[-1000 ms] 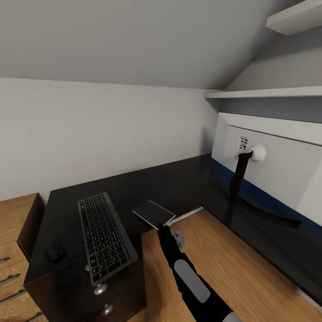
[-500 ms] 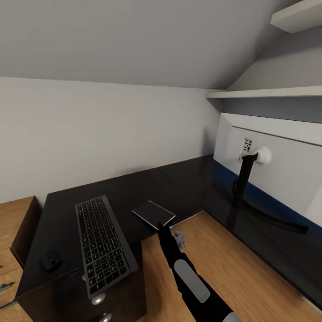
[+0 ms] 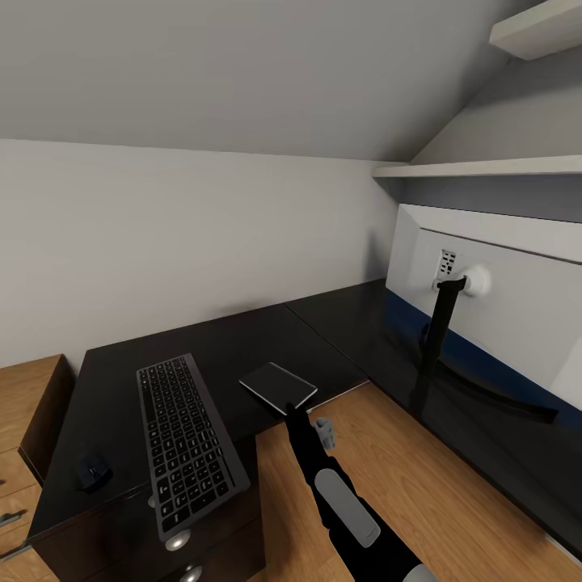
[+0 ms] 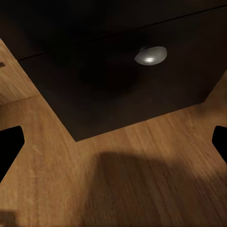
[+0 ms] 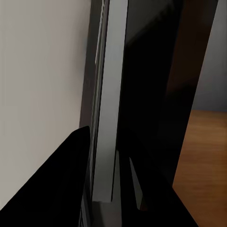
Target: In the bedroom, organize the workspace by keeping the computer under the desk, ensuring the monitor is on the desk, placing the keyboard on the desk next to the monitor, placing the mouse on the desk next to the keyboard, moving the folder from the swivel chair onto the desk next to the mouse, stacking the notebook on top of the folder with the pen on top of the notebook, and positioning the swivel chair next to the desk.
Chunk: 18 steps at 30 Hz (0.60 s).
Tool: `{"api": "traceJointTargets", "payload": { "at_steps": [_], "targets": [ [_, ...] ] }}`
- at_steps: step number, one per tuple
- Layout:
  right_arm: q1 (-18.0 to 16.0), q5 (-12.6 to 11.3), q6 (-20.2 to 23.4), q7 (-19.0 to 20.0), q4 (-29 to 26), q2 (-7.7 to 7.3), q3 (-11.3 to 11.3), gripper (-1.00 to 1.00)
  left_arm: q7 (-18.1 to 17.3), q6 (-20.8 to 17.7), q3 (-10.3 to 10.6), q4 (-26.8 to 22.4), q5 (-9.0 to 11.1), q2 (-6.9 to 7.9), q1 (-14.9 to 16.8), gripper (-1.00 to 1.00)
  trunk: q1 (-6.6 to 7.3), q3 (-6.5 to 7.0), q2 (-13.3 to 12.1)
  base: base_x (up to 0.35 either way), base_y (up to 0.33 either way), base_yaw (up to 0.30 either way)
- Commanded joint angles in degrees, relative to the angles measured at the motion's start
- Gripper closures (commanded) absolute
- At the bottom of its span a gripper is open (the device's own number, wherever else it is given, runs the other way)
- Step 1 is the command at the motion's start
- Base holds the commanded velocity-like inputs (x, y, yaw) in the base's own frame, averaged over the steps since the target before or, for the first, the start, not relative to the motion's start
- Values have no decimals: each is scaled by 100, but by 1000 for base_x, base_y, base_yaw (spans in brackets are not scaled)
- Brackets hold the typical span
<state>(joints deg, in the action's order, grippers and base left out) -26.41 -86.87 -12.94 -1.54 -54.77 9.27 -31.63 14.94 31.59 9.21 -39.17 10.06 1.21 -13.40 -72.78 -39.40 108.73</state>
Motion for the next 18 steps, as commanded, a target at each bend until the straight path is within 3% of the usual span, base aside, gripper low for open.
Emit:
{"api": "traceJointTargets", "payload": {
  "at_steps": [1,18],
  "targets": [
    [-4,-115,-50,-15,151,-4,-10,100,39,14,47,-6,57,10,1,-100,0,-5,2,0,0,0],
    [-4,-111,-59,-20,151,-4,-10,100,41,6,46,-3,57,9,-4,-100,132,103,-239,0,0,0]
  ]
}}
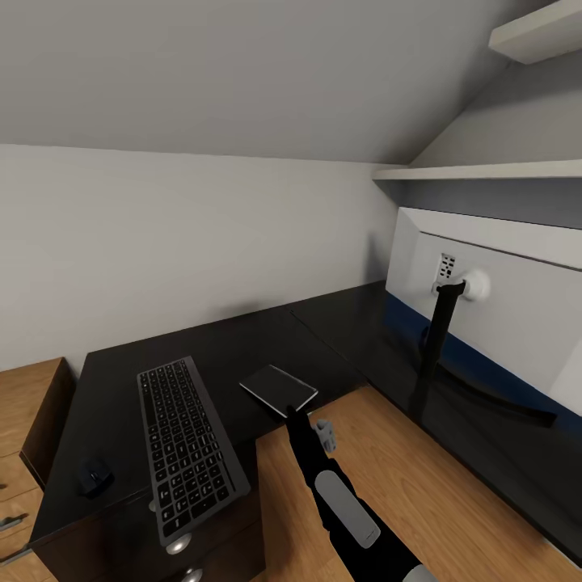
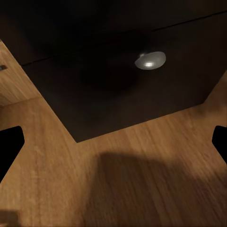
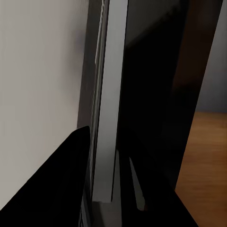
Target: In the bedroom, organize the workspace by keeping the computer under the desk, ensuring the monitor is on the desk, placing the keyboard on the desk next to the monitor, placing the mouse on the desk next to the keyboard, moving the folder from the swivel chair onto the desk next to the mouse, stacking the notebook on top of the folder with the pen on top of the notebook, and positioning the swivel chair next to the desk.
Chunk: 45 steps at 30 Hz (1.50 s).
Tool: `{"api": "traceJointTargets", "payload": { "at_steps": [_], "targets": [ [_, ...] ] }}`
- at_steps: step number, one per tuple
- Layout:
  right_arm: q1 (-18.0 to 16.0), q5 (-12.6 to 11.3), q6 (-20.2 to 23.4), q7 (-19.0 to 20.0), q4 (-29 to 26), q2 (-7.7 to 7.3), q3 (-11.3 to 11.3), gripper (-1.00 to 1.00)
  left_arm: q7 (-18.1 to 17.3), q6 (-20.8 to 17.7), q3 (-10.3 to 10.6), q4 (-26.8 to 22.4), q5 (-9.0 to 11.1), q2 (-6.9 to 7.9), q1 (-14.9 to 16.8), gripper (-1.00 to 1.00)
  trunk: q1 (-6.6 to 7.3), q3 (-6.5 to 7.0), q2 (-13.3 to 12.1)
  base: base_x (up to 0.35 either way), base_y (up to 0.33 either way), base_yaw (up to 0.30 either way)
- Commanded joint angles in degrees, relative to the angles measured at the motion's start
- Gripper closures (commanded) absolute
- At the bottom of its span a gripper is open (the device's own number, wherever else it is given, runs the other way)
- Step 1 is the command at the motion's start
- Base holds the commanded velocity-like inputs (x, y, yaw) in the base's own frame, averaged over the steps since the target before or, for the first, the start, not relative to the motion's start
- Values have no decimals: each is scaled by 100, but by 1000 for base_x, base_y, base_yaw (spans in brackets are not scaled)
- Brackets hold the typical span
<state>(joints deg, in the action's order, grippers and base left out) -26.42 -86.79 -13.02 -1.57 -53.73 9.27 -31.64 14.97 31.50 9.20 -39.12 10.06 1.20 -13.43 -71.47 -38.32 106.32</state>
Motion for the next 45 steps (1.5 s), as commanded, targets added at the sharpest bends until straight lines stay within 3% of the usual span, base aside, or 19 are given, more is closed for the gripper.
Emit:
{"api": "traceJointTargets", "payload": {
  "at_steps": [1,35,36,45],
  "targets": [
    [-4,-119,-51,-17,47,-3,-12,100,38,14,47,-8,57,11,1,-100,0,-5,2,0,0,0],
    [-4,-109,-43,-25,41,-5,-26,100,41,23,47,-8,66,21,2,-100,0,-5,2,-23,-6,0],
    [-4,-98,-42,-26,40,-5,-26,-100,41,23,47,-8,66,21,0,-100,0,-5,2,0,0,0],
    [-4,92,-38,-32,38,-6,-26,-100,41,23,47,-6,66,19,4,-100,0,-5,2,0,0,0]
  ]
}}
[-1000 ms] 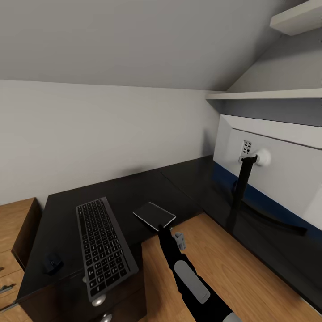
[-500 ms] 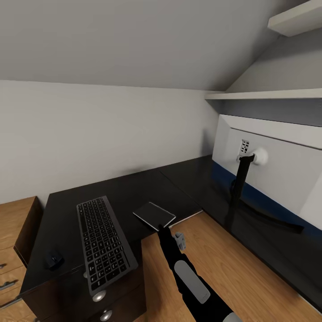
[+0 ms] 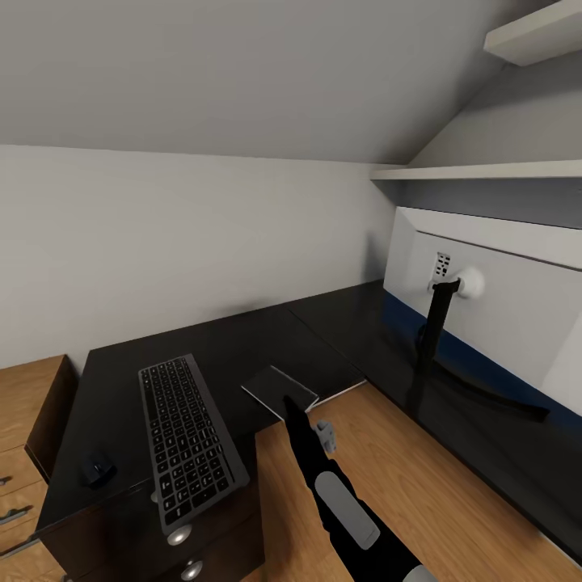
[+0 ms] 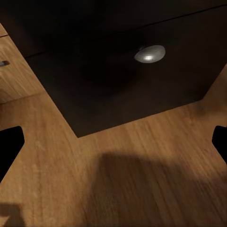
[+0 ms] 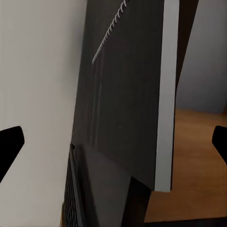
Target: In the bedroom, organize the workspace by keeping the computer under the desk, ensuring the monitor is on the desk, placing the keyboard on the desk next to the monitor, placing the mouse on the desk next to the keyboard, moving the folder from the swivel chair onto the desk next to the mouse, stacking the notebook on top of the folder with the pen on top of the notebook, and positioning the swivel chair next to the desk.
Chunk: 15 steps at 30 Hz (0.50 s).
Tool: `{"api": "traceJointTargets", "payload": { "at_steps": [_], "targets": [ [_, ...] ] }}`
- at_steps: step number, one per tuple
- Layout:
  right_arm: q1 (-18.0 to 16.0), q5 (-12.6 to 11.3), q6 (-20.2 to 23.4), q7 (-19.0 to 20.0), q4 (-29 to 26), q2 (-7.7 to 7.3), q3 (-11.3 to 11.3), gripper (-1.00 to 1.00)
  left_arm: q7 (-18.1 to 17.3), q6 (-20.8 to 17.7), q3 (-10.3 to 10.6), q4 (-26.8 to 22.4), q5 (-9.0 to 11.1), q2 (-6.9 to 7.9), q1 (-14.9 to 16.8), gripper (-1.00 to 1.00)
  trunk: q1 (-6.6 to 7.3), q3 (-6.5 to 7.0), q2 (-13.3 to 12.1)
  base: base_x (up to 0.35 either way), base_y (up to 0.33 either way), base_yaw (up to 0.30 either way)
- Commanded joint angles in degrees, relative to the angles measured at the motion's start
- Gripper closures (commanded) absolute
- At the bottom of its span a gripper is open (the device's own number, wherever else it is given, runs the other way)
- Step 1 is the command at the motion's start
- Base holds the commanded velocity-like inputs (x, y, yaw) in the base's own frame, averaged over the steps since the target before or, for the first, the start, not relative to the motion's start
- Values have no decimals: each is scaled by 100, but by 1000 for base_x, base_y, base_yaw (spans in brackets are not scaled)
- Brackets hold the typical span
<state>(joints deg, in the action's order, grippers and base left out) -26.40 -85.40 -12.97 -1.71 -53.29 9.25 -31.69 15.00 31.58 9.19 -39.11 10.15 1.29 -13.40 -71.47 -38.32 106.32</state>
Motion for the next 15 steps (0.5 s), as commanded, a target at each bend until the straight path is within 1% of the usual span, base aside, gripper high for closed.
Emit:
{"api": "traceJointTargets", "payload": {
  "at_steps": [1,9,15],
  "targets": [
    [-5,-30,-40,-6,-6,-8,-17,-100,39,14,48,-7,58,11,1,-100,0,-5,3,0,0,0],
    [-5,-21,-39,2,-6,-11,-13,-100,39,24,48,-1,58,11,-2,-100,0,-5,3,-12,-3,0],
    [-5,-20,-39,-10,-6,-11,-13,-100,39,26,48,-1,58,11,1,-100,0,-5,3,-150,-109,0]
  ]
}}
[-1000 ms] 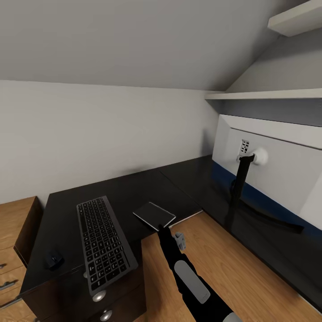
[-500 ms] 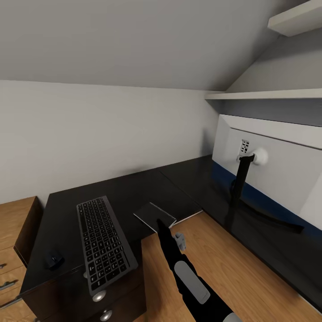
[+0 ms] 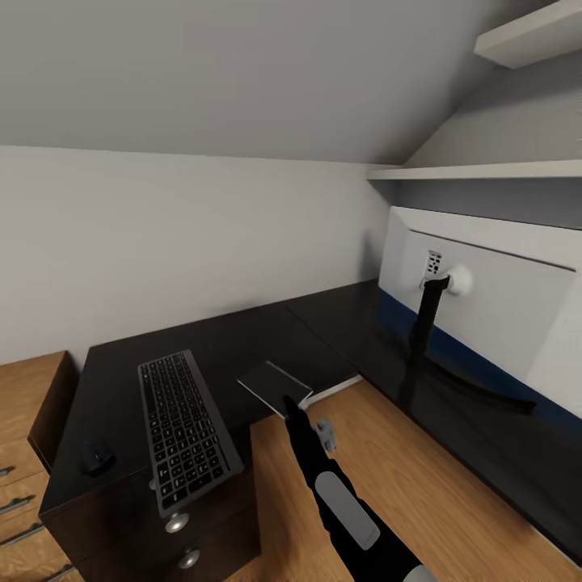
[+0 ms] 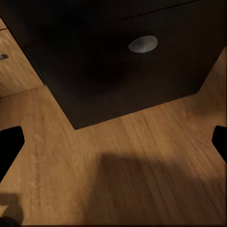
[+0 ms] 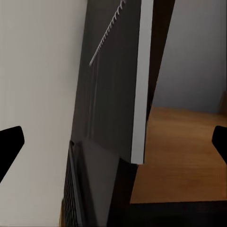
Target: In the bedroom, organize the workspace by keeping the computer under the desk, ensuring the monitor is on the desk, placing the keyboard on the desk next to the monitor, placing the mouse on the desk next to the keyboard, moving the folder from the swivel chair onto the desk next to the mouse, stacking the notebook on top of the folder with the pen on top of the notebook, and positioning the swivel chair next to the desk.
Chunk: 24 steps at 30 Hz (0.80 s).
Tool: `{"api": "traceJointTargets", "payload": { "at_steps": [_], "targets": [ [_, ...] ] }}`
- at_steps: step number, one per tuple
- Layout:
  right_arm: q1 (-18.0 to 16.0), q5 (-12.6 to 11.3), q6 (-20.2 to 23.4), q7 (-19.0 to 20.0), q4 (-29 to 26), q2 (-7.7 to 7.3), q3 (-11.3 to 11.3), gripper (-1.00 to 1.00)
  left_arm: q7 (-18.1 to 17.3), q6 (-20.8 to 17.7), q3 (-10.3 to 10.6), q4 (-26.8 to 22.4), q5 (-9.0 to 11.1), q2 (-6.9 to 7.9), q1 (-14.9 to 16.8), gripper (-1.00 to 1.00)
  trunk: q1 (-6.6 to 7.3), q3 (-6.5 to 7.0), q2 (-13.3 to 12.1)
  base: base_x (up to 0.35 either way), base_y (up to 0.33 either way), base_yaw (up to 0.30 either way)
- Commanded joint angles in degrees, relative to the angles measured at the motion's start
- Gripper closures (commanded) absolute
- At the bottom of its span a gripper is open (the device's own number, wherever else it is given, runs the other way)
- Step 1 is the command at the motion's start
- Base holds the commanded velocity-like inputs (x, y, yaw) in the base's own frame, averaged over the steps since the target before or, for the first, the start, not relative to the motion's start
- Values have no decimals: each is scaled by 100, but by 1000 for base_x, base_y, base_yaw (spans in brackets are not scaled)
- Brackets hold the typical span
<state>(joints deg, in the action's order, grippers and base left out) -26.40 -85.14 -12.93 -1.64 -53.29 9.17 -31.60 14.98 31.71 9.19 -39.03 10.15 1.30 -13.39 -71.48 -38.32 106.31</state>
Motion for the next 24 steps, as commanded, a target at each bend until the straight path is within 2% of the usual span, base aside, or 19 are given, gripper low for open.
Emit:
{"api": "traceJointTargets", "payload": {
  "at_steps": [1,14,24],
  "targets": [
    [-5,-47,-43,-18,-6,-3,-22,-100,40,15,48,-8,57,10,0,-100,1,-4,3,-74,-59,0],
    [-5,-47,-43,-20,-6,-3,-21,-100,40,13,48,-8,57,10,0,-100,1,-4,3,-11,-8,0],
    [-5,-42,-57,0,-6,-7,-2,-100,39,15,48,-8,57,10,0,-100,221,175,-398,0,0,0]
  ]
}}
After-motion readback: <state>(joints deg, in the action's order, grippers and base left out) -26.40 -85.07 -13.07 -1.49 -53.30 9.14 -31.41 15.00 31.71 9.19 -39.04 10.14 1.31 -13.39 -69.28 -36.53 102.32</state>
